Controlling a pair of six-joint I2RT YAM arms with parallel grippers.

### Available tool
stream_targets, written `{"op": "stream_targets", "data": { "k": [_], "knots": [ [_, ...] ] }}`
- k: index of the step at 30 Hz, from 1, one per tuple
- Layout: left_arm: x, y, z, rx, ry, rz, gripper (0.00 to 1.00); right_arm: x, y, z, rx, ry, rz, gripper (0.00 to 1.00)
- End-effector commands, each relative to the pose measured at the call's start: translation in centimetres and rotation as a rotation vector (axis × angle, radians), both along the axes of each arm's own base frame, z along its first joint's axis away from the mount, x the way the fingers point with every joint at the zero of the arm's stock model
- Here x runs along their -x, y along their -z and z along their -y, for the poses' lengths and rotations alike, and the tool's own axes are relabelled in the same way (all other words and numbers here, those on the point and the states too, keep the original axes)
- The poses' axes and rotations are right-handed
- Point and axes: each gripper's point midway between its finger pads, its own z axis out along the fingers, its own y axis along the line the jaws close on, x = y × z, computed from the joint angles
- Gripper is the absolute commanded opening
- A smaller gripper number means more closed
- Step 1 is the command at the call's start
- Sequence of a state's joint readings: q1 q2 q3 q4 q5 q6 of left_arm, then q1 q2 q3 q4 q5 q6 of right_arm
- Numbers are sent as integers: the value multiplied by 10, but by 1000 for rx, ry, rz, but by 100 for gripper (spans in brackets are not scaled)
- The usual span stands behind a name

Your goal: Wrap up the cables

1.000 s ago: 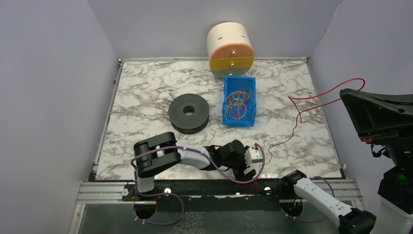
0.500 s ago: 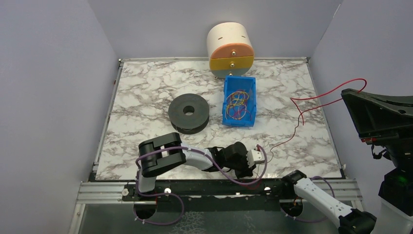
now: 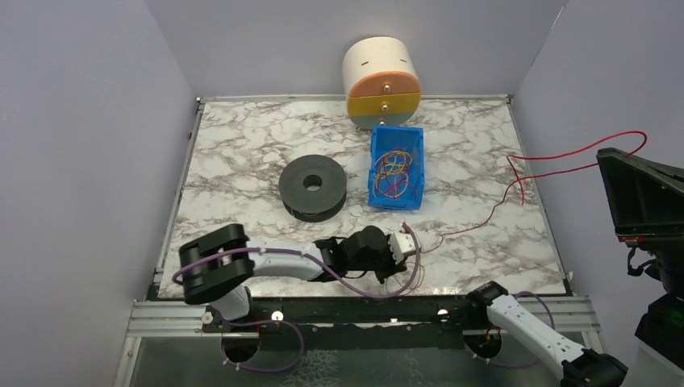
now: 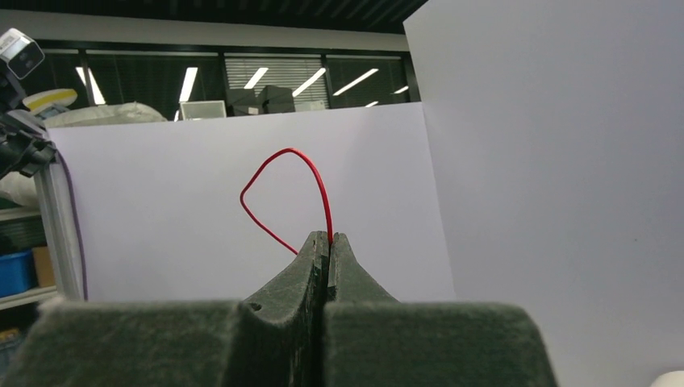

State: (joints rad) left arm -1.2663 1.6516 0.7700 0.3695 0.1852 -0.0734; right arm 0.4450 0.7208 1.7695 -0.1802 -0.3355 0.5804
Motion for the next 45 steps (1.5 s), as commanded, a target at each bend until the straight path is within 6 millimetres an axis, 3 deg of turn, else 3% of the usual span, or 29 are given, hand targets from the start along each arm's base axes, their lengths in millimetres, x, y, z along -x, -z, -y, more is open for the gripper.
{"op": "stream_targets", "data": {
  "k": [1,8,13,20,24,35,45],
  "knots": [
    [-24,-57,-20,121,-124,97,0,8,-10,25,-75,102,31,1],
    [-11,-112,-62,247,-112,154,0,-25,2,45,-142,265,-51,1],
    [-16,-143,-97,324,-225,178,0,-50,19,49,-147,340,-110,1],
    [-21,-212,-159,622,-407,186,0,-87,49,55,-129,467,-203,1],
    [-28,-239,-190,698,-506,203,0,-107,69,55,-106,518,-246,1],
    [-59,-282,-264,787,-848,235,0,-149,127,63,-46,677,-367,1],
    [-81,-308,-313,723,-1117,286,0,-203,200,73,11,859,-570,1]
  ]
}}
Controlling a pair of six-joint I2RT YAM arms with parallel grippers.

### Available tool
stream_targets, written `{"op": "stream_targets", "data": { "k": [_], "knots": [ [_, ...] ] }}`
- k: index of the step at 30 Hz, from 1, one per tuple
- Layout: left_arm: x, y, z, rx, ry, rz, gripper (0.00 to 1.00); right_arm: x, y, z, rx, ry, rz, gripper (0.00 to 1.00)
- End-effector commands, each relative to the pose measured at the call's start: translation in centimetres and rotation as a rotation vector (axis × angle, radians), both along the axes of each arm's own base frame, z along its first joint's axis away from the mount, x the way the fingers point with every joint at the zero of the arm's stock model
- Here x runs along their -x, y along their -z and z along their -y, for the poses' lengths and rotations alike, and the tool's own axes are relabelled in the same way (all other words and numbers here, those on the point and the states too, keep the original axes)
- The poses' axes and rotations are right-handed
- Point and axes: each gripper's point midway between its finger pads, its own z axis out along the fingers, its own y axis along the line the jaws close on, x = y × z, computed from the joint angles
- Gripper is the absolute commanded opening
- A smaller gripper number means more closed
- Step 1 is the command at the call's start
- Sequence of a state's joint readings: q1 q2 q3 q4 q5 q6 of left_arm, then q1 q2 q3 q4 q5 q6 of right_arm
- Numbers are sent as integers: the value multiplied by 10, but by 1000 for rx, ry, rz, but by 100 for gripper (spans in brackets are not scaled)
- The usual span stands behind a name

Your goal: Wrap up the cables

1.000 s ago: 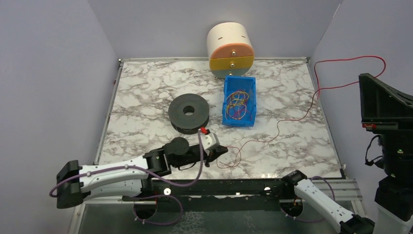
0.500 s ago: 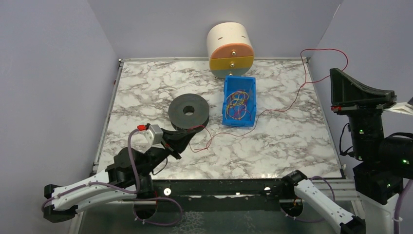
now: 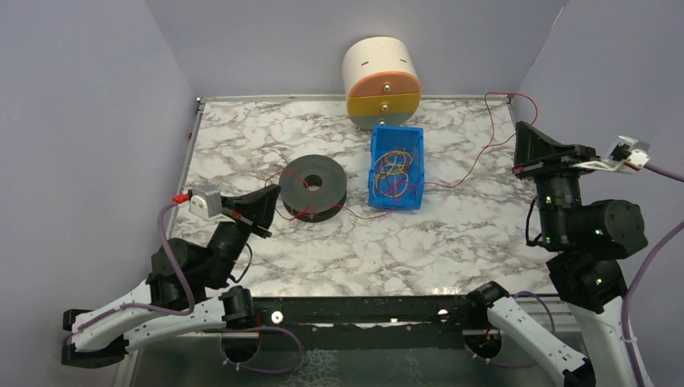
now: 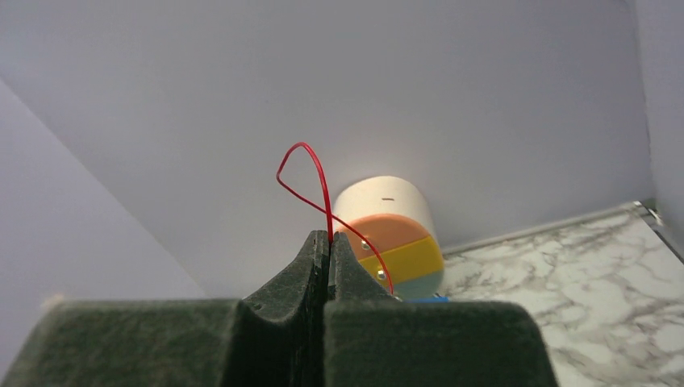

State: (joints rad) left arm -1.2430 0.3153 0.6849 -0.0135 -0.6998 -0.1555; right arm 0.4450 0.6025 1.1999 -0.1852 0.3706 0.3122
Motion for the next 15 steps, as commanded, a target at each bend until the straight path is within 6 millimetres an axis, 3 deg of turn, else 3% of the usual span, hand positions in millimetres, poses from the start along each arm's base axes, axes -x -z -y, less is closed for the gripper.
{"op": "stream_targets", "data": {
  "k": [1,9,12,15],
  "knots": [
    [-17,-5,-36,-36,-207,-62,0,-26,36,19,5,162,-114,1],
    [-26,-13,-80,-71,-434,-131,0,-52,97,43,-10,386,-279,1],
    [-28,-5,-81,-121,-472,-161,0,-58,110,38,-35,367,-307,1],
    [-30,8,-72,-174,-465,-194,0,-62,109,25,-52,295,-299,1]
  ]
}}
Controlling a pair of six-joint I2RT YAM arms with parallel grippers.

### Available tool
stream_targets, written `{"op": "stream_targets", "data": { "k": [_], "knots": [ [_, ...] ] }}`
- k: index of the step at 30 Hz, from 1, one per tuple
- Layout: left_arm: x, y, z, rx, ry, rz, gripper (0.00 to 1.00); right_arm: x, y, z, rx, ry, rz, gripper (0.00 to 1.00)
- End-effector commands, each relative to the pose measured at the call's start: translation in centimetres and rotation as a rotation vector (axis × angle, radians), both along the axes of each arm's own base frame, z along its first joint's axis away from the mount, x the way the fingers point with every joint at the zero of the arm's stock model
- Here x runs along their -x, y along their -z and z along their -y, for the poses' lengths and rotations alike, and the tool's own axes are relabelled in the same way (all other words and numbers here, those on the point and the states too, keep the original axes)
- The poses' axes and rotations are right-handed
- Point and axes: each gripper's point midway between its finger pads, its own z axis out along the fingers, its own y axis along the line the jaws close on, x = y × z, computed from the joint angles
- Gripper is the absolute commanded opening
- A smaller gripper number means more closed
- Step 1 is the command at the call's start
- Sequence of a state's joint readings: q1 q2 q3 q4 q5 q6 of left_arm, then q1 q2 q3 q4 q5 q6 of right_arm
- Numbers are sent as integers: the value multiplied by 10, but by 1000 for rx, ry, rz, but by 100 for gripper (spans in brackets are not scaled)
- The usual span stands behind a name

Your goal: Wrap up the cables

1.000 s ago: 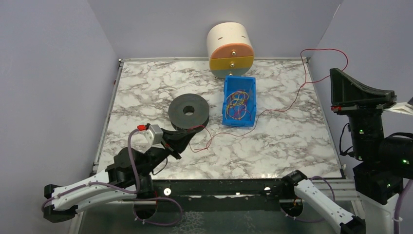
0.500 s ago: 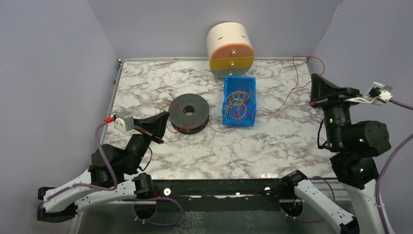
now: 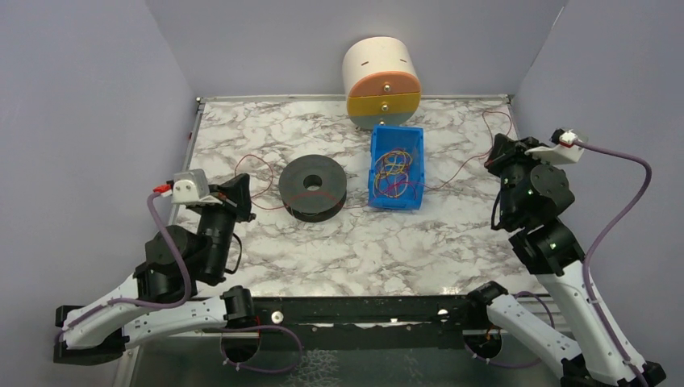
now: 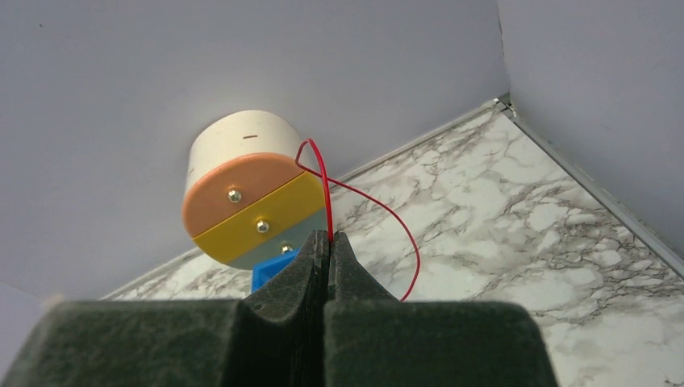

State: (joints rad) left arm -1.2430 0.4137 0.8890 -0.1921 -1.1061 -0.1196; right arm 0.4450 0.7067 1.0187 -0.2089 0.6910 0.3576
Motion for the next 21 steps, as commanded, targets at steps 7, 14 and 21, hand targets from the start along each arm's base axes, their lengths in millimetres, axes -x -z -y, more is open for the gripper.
{"op": "stream_targets", "data": {
  "k": [7,14,21],
  "knots": [
    [-4,79,59,-156,101,-200,0,14,-40,-3,-94,-53,118,1],
    [-6,134,133,-198,254,-312,0,31,-85,1,-87,-84,216,1],
    [-2,179,217,-188,458,-369,0,51,-115,7,-90,-99,287,1]
  ]
}}
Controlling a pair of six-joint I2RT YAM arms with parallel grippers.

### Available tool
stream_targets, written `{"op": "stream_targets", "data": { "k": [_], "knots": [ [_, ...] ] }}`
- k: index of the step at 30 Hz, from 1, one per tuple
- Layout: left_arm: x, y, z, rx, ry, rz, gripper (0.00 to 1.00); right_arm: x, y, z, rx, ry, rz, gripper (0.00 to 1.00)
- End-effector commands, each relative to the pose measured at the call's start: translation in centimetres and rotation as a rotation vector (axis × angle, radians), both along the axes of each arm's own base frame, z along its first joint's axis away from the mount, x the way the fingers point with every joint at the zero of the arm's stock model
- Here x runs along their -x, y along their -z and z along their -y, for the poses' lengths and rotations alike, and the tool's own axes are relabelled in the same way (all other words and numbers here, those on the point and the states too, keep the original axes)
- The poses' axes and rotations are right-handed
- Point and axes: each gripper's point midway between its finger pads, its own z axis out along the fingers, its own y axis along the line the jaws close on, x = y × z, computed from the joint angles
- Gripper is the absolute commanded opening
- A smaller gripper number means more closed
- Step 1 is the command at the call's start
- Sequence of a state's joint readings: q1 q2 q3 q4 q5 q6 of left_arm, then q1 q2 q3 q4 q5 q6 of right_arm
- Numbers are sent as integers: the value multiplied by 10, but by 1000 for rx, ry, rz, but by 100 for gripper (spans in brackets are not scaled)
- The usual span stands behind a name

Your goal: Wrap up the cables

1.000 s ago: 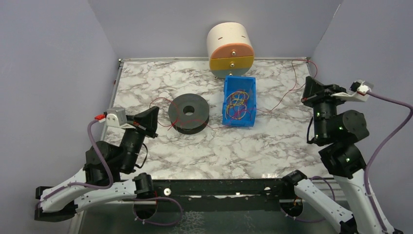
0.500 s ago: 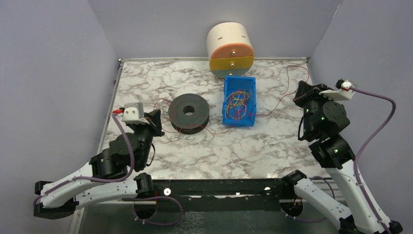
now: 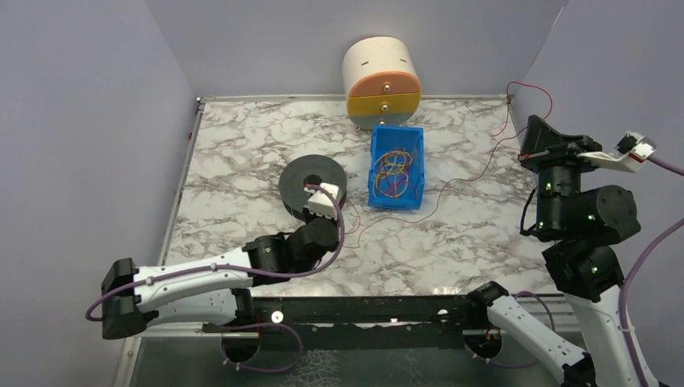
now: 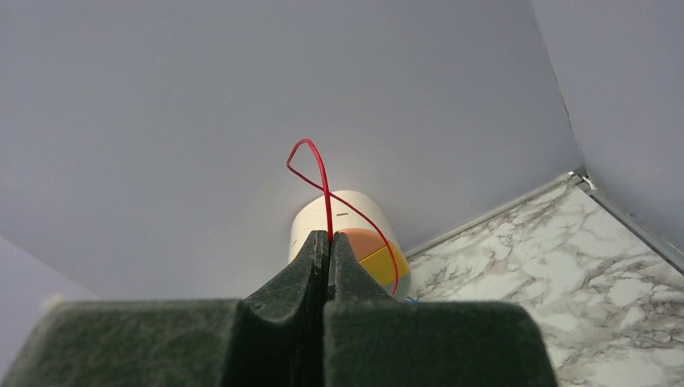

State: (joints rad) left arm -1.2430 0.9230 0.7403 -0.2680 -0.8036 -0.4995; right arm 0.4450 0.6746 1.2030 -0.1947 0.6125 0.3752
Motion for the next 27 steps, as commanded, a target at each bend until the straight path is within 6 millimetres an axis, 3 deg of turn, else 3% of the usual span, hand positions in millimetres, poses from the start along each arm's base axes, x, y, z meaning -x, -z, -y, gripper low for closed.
{"op": "stream_targets", "data": {
  "k": [1,7,12,14,20,23,27],
  "knots": [
    [8,9,68,153,168,-59,0,18,-29,5,9,-13,79,1],
    [5,32,133,163,288,-87,0,27,-39,7,19,-26,90,1],
    [3,50,169,159,344,-101,1,33,-41,10,29,-25,95,1],
    [0,55,178,148,352,-102,8,36,-41,11,33,-23,97,1],
    [-3,59,189,118,368,-91,39,35,-36,10,40,-33,87,1],
    [-5,55,184,108,355,-79,50,33,-33,7,43,-40,80,1],
    [-9,43,173,86,329,-58,55,28,-31,-1,58,-71,73,1]
  ]
}}
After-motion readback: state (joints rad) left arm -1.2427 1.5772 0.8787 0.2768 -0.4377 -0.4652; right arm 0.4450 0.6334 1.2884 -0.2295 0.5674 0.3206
